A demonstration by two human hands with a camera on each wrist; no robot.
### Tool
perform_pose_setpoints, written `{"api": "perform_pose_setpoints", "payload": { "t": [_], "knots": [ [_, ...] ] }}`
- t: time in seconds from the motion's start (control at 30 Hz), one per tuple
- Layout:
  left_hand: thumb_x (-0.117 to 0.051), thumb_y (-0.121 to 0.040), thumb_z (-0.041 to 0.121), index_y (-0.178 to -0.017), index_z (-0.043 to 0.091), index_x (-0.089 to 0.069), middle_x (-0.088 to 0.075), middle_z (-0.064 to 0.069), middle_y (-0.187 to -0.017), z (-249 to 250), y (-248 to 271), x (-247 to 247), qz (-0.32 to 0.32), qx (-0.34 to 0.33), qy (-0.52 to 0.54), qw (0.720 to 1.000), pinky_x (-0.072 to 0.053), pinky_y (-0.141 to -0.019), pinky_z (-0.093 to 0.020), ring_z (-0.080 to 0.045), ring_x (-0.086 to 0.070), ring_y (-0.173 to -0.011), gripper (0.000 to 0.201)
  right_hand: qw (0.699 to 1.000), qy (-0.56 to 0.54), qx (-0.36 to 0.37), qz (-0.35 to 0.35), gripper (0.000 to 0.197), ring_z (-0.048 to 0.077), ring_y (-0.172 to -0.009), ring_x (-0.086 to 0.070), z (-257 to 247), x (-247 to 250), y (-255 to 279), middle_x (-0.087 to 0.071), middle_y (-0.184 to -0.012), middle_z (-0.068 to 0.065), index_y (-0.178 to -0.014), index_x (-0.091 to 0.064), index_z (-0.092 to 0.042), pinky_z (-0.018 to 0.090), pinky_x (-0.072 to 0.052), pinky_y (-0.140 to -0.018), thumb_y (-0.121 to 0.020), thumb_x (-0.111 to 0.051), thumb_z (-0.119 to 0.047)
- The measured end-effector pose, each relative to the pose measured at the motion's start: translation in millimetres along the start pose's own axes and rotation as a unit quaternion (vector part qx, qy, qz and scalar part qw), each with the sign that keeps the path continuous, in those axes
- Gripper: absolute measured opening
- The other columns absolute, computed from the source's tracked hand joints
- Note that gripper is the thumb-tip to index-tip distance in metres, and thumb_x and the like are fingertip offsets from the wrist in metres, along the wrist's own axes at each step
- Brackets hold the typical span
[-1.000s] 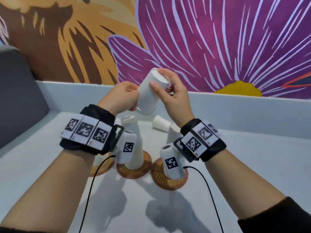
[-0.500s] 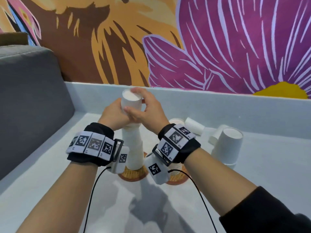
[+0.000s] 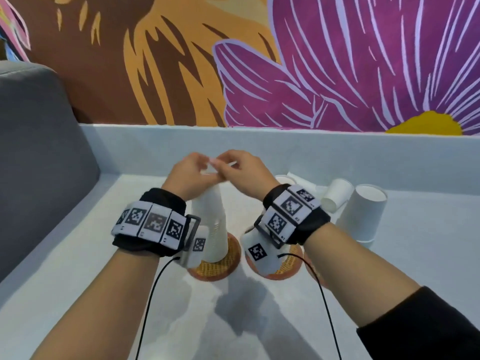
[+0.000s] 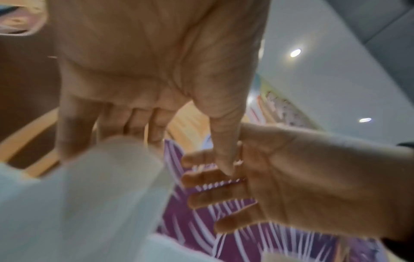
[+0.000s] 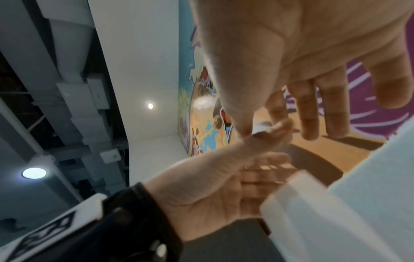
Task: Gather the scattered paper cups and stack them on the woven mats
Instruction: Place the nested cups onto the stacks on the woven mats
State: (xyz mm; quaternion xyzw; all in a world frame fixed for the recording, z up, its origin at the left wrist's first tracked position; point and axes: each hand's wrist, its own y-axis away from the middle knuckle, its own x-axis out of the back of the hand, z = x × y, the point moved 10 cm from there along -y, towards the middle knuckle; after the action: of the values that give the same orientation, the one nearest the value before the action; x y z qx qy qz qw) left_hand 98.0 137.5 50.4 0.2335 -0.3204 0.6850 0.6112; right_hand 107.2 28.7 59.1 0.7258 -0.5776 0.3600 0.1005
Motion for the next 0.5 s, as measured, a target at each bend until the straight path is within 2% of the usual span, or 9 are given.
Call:
{"api": "perform_pose_setpoints", "payload": {
  "t": [0.07, 0.13, 0.23, 0.33, 0.4, 0.43, 0.47, 0.5],
  "knots": [
    [-0.07, -0.08, 0.042, -0.124, 0.008, -0.055, -0.059, -0.006, -0.124, 38.7, -0.9, 17.5, 0.063, -0.056, 0.005, 0.996, -0.037, -0.084, -0.023, -0.018, -0.054, -0.112, 0.058, 0.999, -0.005, -0.005, 0.039, 0.042, 0.015, -0.097, -0.059, 0.6, 35.2, 0.2, -0.067, -0.112, 0.006, -0.111, -0.066, -0.009, 0.023, -0.04, -0.081, -0.095, -0.046, -0.042],
    [-0.066, -0.084, 0.041, -0.117, 0.01, -0.061, -0.063, -0.003, -0.116, 82.6, -0.7, 19.5, 0.078, -0.109, 0.017, 0.991, -0.038, -0.083, -0.022, -0.012, -0.055, -0.102, 0.046, 0.997, 0.008, -0.016, 0.08, 0.042, 0.021, -0.095, -0.061, 5.1, 75.8, 1.8, -0.069, -0.106, 0.011, -0.105, -0.068, -0.008, 0.026, -0.042, -0.078, -0.097, -0.043, -0.04],
    [-0.064, -0.086, 0.035, -0.102, 0.012, -0.068, -0.068, -0.002, -0.102, 140.0, -9.2, -7.1, 0.041, -0.147, 0.019, 0.988, -0.045, -0.087, -0.028, -0.014, -0.059, -0.095, 0.029, 0.989, 0.024, -0.05, 0.14, 0.038, 0.027, -0.096, -0.064, 28.2, 140.6, 5.4, -0.071, -0.099, 0.012, -0.099, -0.069, -0.003, 0.036, -0.05, -0.086, -0.095, -0.047, -0.034],
    [-0.063, -0.085, 0.03, -0.094, 0.012, -0.07, -0.065, -0.001, -0.09, 176.8, -32.3, -55.6, -0.01, -0.122, 0.019, 0.992, -0.042, -0.074, -0.023, -0.015, -0.057, -0.088, 0.022, 0.978, 0.052, -0.108, 0.173, 0.025, 0.024, -0.093, -0.063, 72.8, 195.6, 13.1, -0.068, -0.085, 0.002, -0.094, -0.071, -0.008, 0.042, -0.05, -0.092, -0.087, -0.055, -0.026],
    [-0.064, -0.085, 0.029, -0.096, 0.008, -0.069, -0.063, -0.004, -0.087, 198.9, -45.6, -88.2, -0.043, -0.101, 0.011, 0.994, -0.042, -0.067, -0.025, -0.018, -0.056, -0.081, 0.024, 0.971, 0.058, -0.147, 0.178, 0.022, 0.025, -0.096, -0.065, 105.7, 222.1, 21.3, -0.07, -0.094, 0.007, -0.095, -0.071, -0.01, 0.043, -0.051, -0.093, -0.086, -0.057, -0.023],
    [-0.064, -0.084, 0.029, -0.1, 0.005, -0.067, -0.064, -0.006, -0.088, 206.1, -51.7, -103.1, -0.06, -0.088, 0.0, 0.994, -0.043, -0.062, -0.025, -0.02, -0.058, -0.08, 0.029, 0.969, 0.056, -0.167, 0.175, 0.021, 0.025, -0.096, -0.065, 122.7, 231.4, 26.0, -0.07, -0.1, 0.01, -0.096, -0.071, -0.009, 0.039, -0.053, -0.088, -0.086, -0.057, -0.022],
    [-0.065, -0.084, 0.029, -0.104, 0.003, -0.066, -0.065, -0.008, -0.091, 213.0, -58.2, -118.9, -0.08, -0.064, -0.016, 0.995, -0.045, -0.059, -0.026, -0.022, -0.061, -0.081, 0.033, 0.966, 0.054, -0.188, 0.168, 0.022, 0.024, -0.094, -0.065, 139.9, 239.2, 31.3, -0.07, -0.103, 0.012, -0.099, -0.07, -0.007, 0.032, -0.054, -0.077, -0.088, -0.058, -0.021],
    [-0.064, -0.084, 0.029, -0.107, 0.002, -0.064, -0.066, -0.01, -0.095, 217.7, -65.9, -132.7, -0.095, -0.055, -0.033, 0.993, -0.049, -0.062, -0.027, -0.024, -0.064, -0.086, 0.036, 0.963, 0.055, -0.211, 0.158, 0.023, 0.021, -0.09, -0.063, 157.1, 245.3, 36.8, -0.07, -0.106, 0.011, -0.102, -0.068, -0.006, 0.025, -0.049, -0.066, -0.089, -0.057, -0.021]
  ]
}}
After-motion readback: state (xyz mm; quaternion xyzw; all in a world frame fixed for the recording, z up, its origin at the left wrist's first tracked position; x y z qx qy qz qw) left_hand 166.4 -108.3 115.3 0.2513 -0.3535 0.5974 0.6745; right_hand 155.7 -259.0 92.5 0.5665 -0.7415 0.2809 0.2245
